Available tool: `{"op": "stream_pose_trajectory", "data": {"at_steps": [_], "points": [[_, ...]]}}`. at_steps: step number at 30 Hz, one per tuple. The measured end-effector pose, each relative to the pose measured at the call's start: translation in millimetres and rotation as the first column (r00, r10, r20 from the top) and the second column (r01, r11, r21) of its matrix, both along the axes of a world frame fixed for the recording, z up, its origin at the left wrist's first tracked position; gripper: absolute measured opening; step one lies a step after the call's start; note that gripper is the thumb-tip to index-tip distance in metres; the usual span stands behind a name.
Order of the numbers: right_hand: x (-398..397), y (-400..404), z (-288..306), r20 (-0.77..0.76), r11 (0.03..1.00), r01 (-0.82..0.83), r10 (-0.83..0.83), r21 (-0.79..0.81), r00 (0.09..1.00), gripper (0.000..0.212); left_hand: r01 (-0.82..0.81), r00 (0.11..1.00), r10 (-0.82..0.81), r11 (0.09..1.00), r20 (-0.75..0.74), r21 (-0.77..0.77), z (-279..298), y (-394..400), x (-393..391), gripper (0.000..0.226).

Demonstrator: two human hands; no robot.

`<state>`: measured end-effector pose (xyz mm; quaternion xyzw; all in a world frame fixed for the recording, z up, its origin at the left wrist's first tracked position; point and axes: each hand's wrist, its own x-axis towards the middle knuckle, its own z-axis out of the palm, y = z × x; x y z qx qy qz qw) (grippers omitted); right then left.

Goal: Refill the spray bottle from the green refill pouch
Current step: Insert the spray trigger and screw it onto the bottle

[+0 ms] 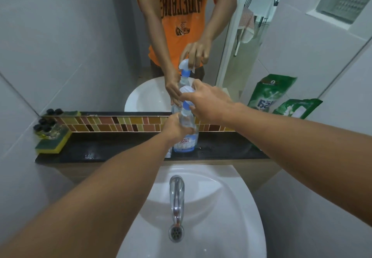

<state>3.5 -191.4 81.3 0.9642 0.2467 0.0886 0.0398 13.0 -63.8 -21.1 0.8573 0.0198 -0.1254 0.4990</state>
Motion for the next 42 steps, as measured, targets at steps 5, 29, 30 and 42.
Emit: {"op": "stream_pose_trajectory", "data": {"at_steps": [5, 29, 30, 42], "points": [[0, 0, -2, -0.062, 0.999, -0.012, 0.015, 0.037, 0.998, 0.043, 0.007, 1.0, -0.007, 1.0, 0.007, 0.003, 1, -1, -1, 0.046], [41, -26, 29, 0.062, 0.826, -0.394, 0.454, -0.403, 0.889, 0.083, -0.003, 1.0, 0.003, 1.0, 0.009, -0.004, -6, 2, 3, 0.051], [42, -23, 28, 0.028, 0.815, -0.414, 0.463, -0.405, 0.886, 0.077, -0.002, 1.0, 0.002, 1.0, 0.012, 0.005, -6, 2, 3, 0.051], [51, -8, 16, -0.281, 0.939, -0.32, 0.275, -0.127, 0.919, 0.035, 0.018, 1.0, -0.018, 1.0, -0.01, 0.008, -9, 6, 4, 0.062]]}}
